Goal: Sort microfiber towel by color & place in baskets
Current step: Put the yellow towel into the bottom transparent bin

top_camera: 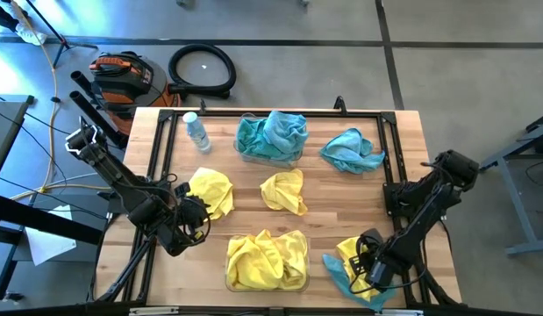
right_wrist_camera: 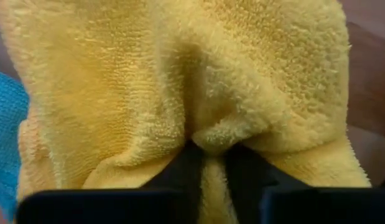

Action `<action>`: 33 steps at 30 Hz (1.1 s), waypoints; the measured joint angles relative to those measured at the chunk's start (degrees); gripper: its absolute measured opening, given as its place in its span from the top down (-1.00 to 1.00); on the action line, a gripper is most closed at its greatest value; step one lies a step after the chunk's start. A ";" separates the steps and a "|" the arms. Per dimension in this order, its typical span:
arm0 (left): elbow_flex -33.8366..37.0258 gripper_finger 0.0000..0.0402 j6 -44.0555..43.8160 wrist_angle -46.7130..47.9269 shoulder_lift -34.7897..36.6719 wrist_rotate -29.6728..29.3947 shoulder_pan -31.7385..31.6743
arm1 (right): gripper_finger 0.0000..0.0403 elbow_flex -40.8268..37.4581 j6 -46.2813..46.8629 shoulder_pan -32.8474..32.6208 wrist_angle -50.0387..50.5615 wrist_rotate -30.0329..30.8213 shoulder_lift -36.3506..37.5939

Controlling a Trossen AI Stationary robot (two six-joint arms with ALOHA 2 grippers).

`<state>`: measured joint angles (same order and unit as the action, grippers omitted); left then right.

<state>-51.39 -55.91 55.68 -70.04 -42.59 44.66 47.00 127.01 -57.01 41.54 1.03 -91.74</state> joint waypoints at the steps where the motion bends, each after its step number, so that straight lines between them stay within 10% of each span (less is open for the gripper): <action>1: -0.01 0.52 0.03 0.00 0.00 -0.02 -0.02 | 0.76 0.00 -0.05 -0.02 0.06 0.52 0.39; 19: -0.01 0.52 3.51 0.35 0.00 0.28 -0.02 | 0.96 18.71 -2.76 -0.52 30.42 12.69 4.30; 33: -0.01 0.52 3.55 0.24 -0.02 -0.43 -0.02 | 0.99 36.29 -23.27 2.22 39.13 38.31 4.39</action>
<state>-51.40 -52.36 55.92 -70.06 -43.02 44.64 83.29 103.75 -54.80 80.67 39.35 -87.35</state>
